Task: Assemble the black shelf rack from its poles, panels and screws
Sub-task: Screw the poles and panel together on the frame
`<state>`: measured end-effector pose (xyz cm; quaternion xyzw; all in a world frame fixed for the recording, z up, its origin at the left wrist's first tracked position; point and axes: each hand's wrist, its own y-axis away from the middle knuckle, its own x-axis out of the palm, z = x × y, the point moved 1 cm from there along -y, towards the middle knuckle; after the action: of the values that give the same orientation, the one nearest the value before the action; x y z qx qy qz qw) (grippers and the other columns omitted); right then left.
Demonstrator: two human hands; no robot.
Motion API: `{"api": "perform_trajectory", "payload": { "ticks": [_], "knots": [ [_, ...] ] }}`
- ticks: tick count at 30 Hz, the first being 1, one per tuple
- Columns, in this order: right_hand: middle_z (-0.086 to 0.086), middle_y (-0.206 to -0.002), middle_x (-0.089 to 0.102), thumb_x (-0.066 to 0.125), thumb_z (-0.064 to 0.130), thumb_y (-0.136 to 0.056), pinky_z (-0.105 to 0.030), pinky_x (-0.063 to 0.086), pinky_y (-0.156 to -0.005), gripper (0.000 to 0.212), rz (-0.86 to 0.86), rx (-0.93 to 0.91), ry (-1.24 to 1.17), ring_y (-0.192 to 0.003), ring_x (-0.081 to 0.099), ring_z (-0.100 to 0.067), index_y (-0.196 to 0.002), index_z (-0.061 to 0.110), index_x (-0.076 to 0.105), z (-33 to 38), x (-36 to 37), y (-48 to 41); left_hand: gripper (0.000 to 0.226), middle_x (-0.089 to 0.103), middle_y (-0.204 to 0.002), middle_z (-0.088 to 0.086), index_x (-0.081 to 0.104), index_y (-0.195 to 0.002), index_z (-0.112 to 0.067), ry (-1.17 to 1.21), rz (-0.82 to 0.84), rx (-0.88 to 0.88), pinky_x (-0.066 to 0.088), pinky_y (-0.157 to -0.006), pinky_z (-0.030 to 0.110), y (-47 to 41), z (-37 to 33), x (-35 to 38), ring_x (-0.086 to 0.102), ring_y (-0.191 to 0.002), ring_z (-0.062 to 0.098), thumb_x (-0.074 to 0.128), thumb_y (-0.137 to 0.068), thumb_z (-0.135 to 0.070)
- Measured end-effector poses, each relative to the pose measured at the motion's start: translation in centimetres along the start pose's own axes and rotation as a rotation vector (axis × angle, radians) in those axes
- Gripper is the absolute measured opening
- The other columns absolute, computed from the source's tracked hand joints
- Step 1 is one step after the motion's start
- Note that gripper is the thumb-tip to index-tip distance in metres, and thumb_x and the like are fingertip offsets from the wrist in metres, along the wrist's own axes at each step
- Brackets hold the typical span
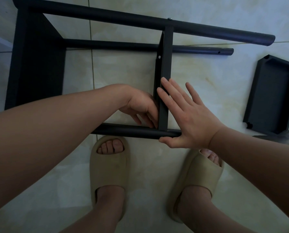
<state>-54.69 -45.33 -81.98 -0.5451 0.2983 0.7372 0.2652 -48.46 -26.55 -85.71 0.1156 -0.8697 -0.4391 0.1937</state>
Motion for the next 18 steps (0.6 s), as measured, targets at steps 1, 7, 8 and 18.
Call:
{"api": "perform_trajectory", "payload": {
  "ticks": [1, 7, 8, 18],
  "knots": [
    [-0.015, -0.17, 0.005, 0.045, 0.079, -0.08, -0.058, 0.012, -0.125, 0.113, -0.001, 0.0, -0.001, -0.158, 0.003, -0.029, -0.161, 0.006, 0.017, 0.01, 0.02, 0.0, 0.021, 0.076, -0.111, -0.001, 0.072, -0.112, -0.017, -0.001, 0.011, 0.001, 0.045, -0.106, 0.042, -0.07, 0.03, 0.09, 0.071, -0.106, 0.012, 0.064, -0.093, -0.018],
    [-0.015, -0.17, 0.005, 0.045, 0.078, -0.08, -0.058, 0.012, -0.125, 0.112, -0.003, 0.0, -0.003, -0.158, 0.003, -0.029, -0.161, 0.005, 0.017, -0.04, 0.0, 0.0, 0.017, 0.076, -0.109, 0.007, 0.072, -0.107, -0.012, 0.043, 0.034, 0.02, 0.05, -0.102, 0.04, -0.21, 0.02, 0.41, 0.072, -0.104, 0.019, 0.065, -0.092, -0.01],
    [-0.015, -0.17, 0.005, 0.045, 0.078, -0.08, -0.058, 0.012, -0.125, 0.112, -0.004, 0.0, -0.002, -0.158, 0.003, -0.029, -0.161, 0.005, 0.017, -0.03, 0.01, 0.01, 0.016, 0.076, -0.108, 0.007, 0.072, -0.106, -0.012, 0.048, 0.031, 0.025, 0.05, -0.102, 0.04, -0.19, -0.03, 0.42, 0.072, -0.103, 0.019, 0.065, -0.092, -0.009],
    [-0.015, -0.17, 0.005, 0.046, 0.078, -0.08, -0.058, 0.012, -0.125, 0.113, -0.011, 0.0, -0.001, -0.158, 0.004, -0.03, -0.161, 0.005, 0.017, -0.01, 0.04, -0.01, 0.019, 0.075, -0.113, 0.009, 0.072, -0.106, -0.012, 0.069, 0.051, 0.067, 0.047, -0.108, 0.044, 0.06, 0.07, 0.43, 0.07, -0.109, 0.021, 0.065, -0.091, -0.005]
  ]
}}
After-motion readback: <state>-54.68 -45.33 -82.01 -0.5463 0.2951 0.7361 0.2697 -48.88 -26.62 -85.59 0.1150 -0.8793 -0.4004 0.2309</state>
